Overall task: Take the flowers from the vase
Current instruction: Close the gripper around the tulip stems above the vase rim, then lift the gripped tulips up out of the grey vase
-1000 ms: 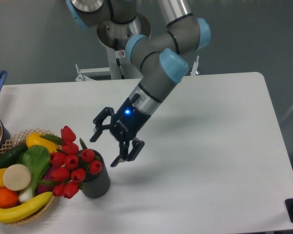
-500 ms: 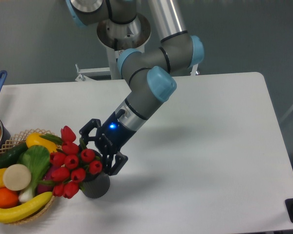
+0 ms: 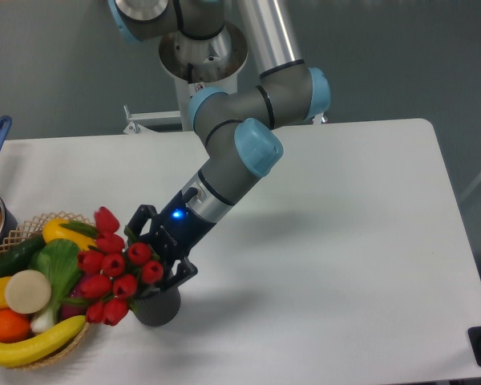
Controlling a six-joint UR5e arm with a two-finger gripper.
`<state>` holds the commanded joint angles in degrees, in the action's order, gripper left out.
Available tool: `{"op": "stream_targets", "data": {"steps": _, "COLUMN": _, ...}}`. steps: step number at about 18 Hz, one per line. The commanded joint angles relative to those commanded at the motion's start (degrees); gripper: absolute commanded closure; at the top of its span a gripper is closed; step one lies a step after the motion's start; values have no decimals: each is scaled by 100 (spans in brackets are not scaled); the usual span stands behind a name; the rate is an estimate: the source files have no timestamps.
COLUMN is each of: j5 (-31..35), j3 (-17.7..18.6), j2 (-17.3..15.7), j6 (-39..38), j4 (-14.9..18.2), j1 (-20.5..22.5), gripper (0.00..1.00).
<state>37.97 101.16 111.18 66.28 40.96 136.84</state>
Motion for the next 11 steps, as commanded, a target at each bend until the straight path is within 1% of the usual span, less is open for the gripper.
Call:
{"op": "stream_targets", "data": {"steps": 1, "j5": 0, "j3": 0, "j2": -9, "j6": -18, "j4": 0, "j1": 0, "gripper": 64}}
{"op": "stream_targets", "data": {"steps": 2, "j5": 0, "j3": 0, "j2": -9, "j6": -45, "j4": 9, "j1": 17, "gripper": 68}}
{"op": "stream_targets", "data": {"steps": 4, "j5": 0, "j3": 0, "j2": -18, "j6": -124, "j4": 9, "j1": 44, "gripper": 71}}
{"op": "stream_targets", "data": {"steps": 7, "j5": -70, "j3": 0, "j2": -44, "j6": -247, "j4": 9, "j1": 44, "gripper": 72}}
{"op": "stream_targets", "data": {"steps": 8, "j5": -183, "j3": -9, "j2": -88, "j6": -308, "j4": 9, "j1": 53, "gripper": 72}}
{"op": "stream_targets", "data": {"steps": 10, "j5": -447, "j3": -18, "j2": -280, "j6": -501, "j4": 17, "j1": 158, "gripper": 72}}
{"op": "stream_targets", "data": {"steps": 11, "j5": -544, "j3": -35, "j2": -307, "j6": -572, "j4": 9, "j1": 193, "gripper": 72}}
